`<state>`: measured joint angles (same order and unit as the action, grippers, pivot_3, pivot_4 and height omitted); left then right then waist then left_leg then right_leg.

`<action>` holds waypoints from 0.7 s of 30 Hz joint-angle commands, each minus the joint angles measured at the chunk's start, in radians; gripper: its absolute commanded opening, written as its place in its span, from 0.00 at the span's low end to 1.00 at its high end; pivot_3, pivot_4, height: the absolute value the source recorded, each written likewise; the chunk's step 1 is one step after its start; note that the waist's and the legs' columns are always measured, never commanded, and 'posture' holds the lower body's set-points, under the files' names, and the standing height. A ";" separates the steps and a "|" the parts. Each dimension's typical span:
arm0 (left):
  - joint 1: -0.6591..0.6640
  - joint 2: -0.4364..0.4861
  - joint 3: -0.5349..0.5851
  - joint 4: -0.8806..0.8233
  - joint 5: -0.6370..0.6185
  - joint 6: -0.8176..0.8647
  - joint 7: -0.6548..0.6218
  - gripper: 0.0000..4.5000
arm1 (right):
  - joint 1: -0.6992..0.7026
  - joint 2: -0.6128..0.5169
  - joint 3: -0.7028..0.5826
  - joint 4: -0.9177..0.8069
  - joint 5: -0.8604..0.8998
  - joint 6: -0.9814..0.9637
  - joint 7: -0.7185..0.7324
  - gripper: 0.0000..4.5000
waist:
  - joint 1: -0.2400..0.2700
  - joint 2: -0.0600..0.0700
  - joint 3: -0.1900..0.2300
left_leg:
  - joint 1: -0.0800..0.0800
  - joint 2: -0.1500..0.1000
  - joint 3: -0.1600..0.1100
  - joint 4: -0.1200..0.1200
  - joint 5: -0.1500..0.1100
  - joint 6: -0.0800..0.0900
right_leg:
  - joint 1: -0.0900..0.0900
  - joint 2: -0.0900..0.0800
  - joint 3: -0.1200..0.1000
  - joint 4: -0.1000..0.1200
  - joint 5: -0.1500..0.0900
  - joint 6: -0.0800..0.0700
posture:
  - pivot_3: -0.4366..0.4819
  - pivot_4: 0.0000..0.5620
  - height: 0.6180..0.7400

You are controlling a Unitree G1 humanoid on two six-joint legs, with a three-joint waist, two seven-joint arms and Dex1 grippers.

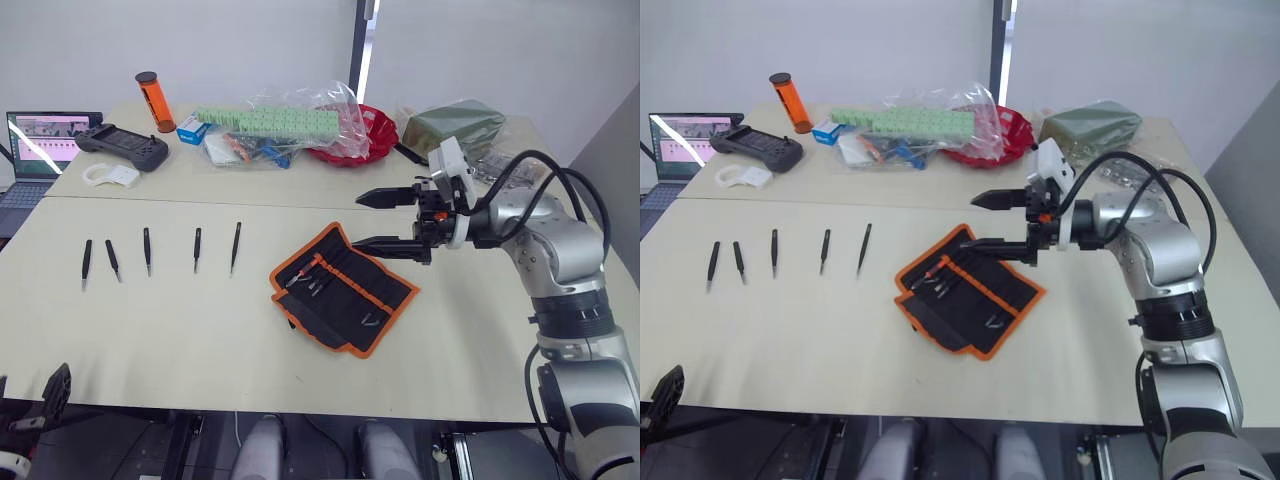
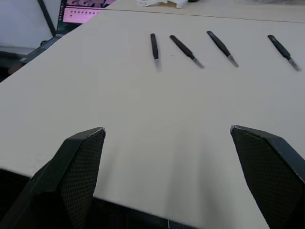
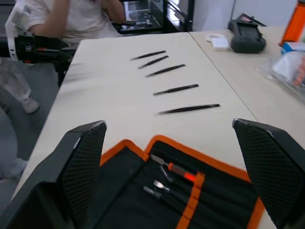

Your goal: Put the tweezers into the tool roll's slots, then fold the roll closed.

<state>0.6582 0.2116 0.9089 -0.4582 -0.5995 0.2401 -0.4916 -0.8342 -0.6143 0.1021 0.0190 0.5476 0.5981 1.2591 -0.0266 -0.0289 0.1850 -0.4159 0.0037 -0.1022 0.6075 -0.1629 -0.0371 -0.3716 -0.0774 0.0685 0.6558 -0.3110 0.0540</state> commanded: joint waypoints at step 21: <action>-0.593 0.439 -0.200 0.571 0.119 0.075 0.160 1.00 | 0.060 -0.086 -0.071 -0.233 0.056 0.099 -0.061 1.00 | 0.004 -0.001 0.000 | 0.000 0.001 0.001 -0.001 0.000 0.000 | -0.003 0.001 -0.001 0.003 0.002 0.000 | 0.48 0.27 1.00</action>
<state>0.0775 0.6258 0.7074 0.0865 -0.5040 0.3419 -0.3277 -0.7684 -0.6870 0.0655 -0.1720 0.5753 0.6900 1.2088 -0.0227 -0.0294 0.1849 -0.4157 0.0048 -0.1015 0.6063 -0.1627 -0.0369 -0.3757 -0.0760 0.0675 0.6605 -0.3089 0.0536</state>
